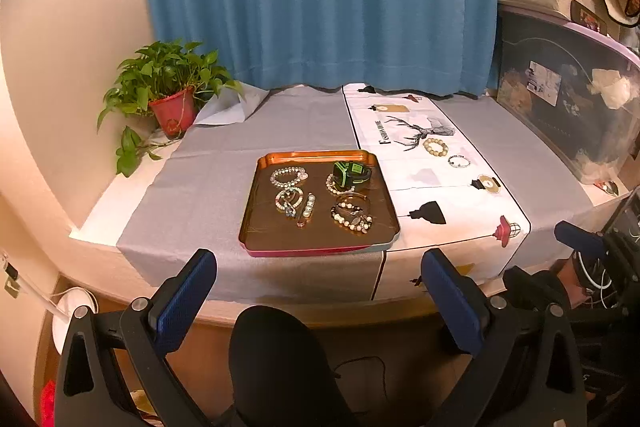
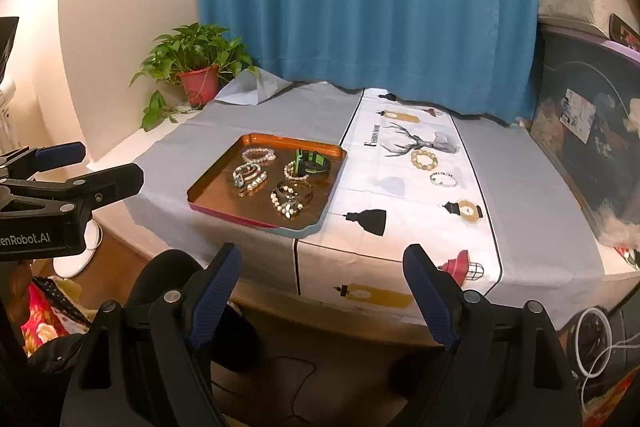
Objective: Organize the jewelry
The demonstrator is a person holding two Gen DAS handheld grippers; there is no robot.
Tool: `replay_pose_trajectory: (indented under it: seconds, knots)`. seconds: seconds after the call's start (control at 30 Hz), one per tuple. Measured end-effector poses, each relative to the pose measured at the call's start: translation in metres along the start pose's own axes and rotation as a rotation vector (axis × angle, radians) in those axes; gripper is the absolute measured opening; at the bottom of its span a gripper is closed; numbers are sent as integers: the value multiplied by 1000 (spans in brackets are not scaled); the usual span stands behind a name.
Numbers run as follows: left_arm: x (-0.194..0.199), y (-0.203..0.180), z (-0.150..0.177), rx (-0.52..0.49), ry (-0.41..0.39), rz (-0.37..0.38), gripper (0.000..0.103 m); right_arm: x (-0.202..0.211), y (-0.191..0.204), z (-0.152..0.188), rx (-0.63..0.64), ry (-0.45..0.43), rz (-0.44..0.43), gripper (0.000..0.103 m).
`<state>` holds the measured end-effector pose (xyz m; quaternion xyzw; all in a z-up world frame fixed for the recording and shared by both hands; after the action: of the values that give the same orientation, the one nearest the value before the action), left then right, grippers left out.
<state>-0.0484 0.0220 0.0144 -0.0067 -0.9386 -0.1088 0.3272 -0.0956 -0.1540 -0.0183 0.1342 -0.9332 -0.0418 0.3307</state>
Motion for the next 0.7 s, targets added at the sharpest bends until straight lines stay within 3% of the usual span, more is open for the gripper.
replay_pose_trajectory:
  seconds: [0.7]
  knots:
    - [1, -4, -3, -22, -2, 1, 102, 9, -3, 4, -4, -3, 6, 84]
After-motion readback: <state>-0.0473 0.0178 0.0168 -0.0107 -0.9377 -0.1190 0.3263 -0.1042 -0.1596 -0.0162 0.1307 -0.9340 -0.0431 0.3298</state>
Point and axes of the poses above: each gripper's, at about its wrist camera, not at the fingertips, and x roughly against the way its jaws point, y to its left, z to its underside, the point moved 8 cm from there along -x, roughly the way its jaws point, and after that the axes turned 15 degrees about -z, right-handed, at the moved point
